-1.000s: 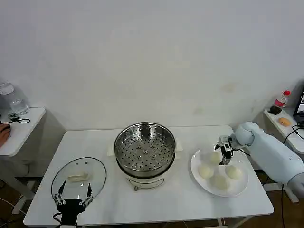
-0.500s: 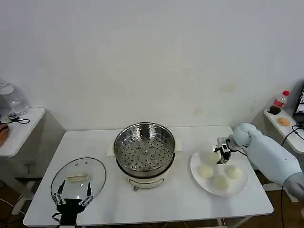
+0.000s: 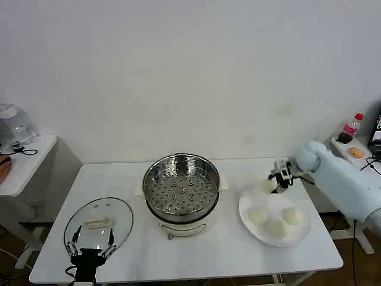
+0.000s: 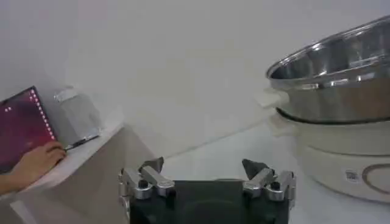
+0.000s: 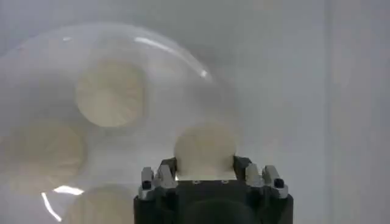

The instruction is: Take steamed baozi put them in steamer then cover it.

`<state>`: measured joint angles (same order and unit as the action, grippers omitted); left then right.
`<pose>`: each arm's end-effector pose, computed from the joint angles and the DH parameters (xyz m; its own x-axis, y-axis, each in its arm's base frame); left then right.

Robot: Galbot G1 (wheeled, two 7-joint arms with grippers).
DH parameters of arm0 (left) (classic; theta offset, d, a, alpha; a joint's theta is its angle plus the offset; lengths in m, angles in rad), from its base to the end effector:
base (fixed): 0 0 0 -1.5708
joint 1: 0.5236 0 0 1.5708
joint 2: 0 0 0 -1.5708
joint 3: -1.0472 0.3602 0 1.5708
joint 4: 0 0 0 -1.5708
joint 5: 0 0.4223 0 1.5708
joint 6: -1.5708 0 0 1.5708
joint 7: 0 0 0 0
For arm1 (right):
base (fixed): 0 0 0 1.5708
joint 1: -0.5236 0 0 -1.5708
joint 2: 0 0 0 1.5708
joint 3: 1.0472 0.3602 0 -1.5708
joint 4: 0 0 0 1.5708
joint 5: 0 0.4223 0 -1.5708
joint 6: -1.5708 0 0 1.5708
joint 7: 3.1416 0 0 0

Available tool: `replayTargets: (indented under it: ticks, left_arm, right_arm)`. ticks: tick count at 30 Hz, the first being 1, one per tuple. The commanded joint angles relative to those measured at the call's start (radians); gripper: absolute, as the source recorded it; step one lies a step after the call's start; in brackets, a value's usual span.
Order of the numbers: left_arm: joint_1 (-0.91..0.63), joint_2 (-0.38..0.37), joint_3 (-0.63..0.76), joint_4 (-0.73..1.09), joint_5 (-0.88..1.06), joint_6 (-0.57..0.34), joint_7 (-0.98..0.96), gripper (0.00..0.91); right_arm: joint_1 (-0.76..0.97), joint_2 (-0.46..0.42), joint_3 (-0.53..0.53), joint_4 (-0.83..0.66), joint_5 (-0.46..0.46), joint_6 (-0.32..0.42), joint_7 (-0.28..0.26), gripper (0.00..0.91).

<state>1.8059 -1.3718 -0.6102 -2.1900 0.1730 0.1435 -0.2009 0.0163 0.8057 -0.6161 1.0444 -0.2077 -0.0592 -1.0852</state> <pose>0.1751 0.0519 -0.3133 -0.9632 -0.1930 0.1870 -0.1015 0.9055 0.4120 0.6358 -0.1572 -0.1788 -0.3239 -0.1667 0.9313 -0.9350 -0.0939 -0.3420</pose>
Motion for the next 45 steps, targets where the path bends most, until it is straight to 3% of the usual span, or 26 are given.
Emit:
replayTargets:
  ticks: [1, 8, 17, 27, 31, 35, 45]
  left_arm:
    - [0.000, 0.004, -0.002, -0.003, -0.004, 0.000, -0.001, 0.907]
    - [0.003, 0.015, -0.018, -0.012, -0.017, 0.002, -0.002, 0.907]
    - [0.012, 0.022, -0.040, -0.027, -0.033, 0.007, -0.001, 0.907]
    - [0.023, 0.006, -0.053, -0.038, -0.033, 0.005, -0.002, 0.907]
    - [0.023, -0.002, -0.052, -0.037, -0.032, 0.004, -0.004, 0.907]
    - [0.022, -0.006, -0.053, -0.032, -0.032, 0.003, -0.006, 0.907]
    - [0.013, -0.007, -0.052, -0.014, -0.032, 0.001, -0.007, 0.907]
  right_arm:
    - [0.355, 0.023, -0.207, 0.116, 0.179, -0.007, -0.011, 0.635]
    - [0.562, 0.177, -0.386, 0.102, 0.309, 0.012, 0.017, 0.625]
    - [0.548, 0.397, -0.502, 0.105, 0.404, 0.100, 0.105, 0.625]
    - [0.514, 0.495, -0.588, 0.048, 0.290, 0.306, 0.142, 0.635]
    - [0.480, 0.525, -0.597, -0.002, 0.199, 0.432, 0.147, 0.635]
    - [0.450, 0.552, -0.593, -0.072, 0.107, 0.511, 0.155, 0.635]
    - [0.386, 0.598, -0.573, -0.187, -0.029, 0.605, 0.177, 0.635]
